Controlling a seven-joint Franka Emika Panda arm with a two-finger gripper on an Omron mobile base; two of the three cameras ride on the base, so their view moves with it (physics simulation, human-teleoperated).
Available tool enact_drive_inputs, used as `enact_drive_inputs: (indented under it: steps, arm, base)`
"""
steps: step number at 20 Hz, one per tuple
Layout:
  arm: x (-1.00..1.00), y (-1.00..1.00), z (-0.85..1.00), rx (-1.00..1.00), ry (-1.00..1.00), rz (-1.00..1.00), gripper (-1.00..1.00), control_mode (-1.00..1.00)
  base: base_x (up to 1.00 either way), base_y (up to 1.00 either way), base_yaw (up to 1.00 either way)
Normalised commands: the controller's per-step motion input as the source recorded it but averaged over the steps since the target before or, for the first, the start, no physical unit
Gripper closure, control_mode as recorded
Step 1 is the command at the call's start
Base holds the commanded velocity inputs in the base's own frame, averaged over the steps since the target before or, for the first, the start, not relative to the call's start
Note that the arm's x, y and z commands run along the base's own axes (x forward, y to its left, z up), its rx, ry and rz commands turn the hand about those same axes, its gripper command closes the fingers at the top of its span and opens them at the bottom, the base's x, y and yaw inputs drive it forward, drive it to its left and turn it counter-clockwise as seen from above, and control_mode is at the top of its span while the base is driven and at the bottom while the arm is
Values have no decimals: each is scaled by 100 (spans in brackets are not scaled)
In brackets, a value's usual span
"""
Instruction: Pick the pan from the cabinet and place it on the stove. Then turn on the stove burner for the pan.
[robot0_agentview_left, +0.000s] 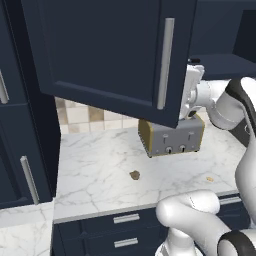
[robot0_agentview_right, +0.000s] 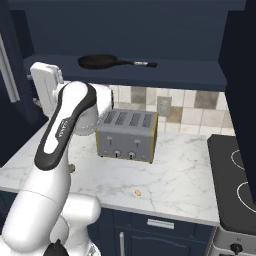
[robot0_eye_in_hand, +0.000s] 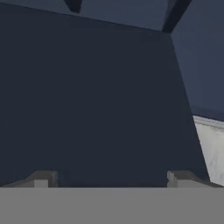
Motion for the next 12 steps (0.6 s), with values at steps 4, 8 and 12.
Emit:
enact_drive_inputs:
  steps: [4,8,12]
  arm:
    - [-90,50,0,0,0,14,-100,-100]
    - [-86,56,0,0,0,13,-100,-100]
    - [-67,67,-4,0,0,9,-100,-100]
  base:
    - [0,0,0]
    - [0,0,0]
    - [0,0,0]
